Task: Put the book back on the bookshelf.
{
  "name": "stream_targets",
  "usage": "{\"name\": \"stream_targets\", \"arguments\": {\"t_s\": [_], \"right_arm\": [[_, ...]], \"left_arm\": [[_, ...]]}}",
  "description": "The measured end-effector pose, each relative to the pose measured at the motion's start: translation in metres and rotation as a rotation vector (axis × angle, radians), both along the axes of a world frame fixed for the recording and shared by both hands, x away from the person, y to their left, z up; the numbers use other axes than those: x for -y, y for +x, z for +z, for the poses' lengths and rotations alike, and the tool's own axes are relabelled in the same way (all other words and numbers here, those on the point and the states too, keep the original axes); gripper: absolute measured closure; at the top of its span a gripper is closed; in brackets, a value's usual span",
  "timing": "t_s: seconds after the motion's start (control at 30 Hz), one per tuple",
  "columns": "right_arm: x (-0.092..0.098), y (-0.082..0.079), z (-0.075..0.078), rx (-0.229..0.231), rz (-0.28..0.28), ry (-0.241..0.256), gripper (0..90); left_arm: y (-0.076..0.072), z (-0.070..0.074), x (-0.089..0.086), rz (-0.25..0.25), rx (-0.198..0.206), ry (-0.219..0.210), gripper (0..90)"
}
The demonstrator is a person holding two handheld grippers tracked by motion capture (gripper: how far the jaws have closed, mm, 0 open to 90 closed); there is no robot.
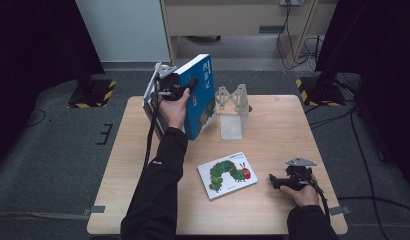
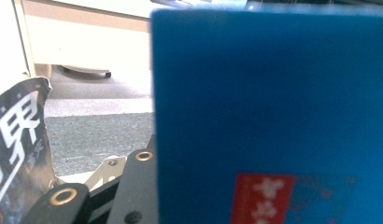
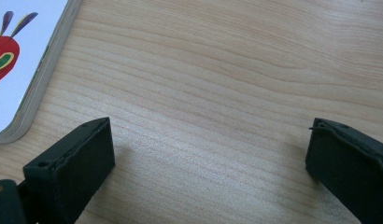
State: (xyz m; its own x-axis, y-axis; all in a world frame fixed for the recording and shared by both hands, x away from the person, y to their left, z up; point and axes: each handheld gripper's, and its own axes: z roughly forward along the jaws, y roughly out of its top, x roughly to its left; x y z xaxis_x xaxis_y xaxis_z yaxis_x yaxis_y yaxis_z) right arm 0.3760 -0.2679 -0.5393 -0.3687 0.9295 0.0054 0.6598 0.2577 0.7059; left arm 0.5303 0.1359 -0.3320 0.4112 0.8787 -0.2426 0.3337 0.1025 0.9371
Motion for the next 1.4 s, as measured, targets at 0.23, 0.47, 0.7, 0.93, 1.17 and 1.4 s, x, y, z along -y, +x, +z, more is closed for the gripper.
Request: {"name": "stream_targets", "arguments": {"t_s": [0.23, 0.47, 0.7, 0.93, 1.17, 1.4], "right_arm": [[0.000, 0.000, 0.000, -0.002, 0.001, 0.001, 1.6], [0.000, 0.000, 0.000, 0.000, 0.001, 0.001, 1.5], [0.000, 0.000, 0.000, 0.000, 0.002, 0.001, 1.5], [0.000, 0.000, 0.000, 0.001, 0.000, 0.000, 1.5], [0.000, 0.000, 0.000, 0.001, 0.001, 0.000, 1.5], [0.000, 0.000, 0.000, 0.001, 0.001, 0.000, 1.4]], "left_arm": [[0.007, -0.015, 0.011, -0.007, -0.017, 0.036, 60.8], [0.011, -0.031, 0.016, 0.002, -0.029, 0.021, 60.9], [0.013, -0.045, 0.020, 0.000, -0.048, 0.047, 60.7], [0.009, -0.053, 0.024, -0.001, -0.023, 0.056, 60.6], [-0.004, -0.059, 0.027, 0.008, 0.000, 0.078, 59.9], [-0.015, -0.063, 0.022, 0.025, 0.000, 0.099, 59.3]]}}
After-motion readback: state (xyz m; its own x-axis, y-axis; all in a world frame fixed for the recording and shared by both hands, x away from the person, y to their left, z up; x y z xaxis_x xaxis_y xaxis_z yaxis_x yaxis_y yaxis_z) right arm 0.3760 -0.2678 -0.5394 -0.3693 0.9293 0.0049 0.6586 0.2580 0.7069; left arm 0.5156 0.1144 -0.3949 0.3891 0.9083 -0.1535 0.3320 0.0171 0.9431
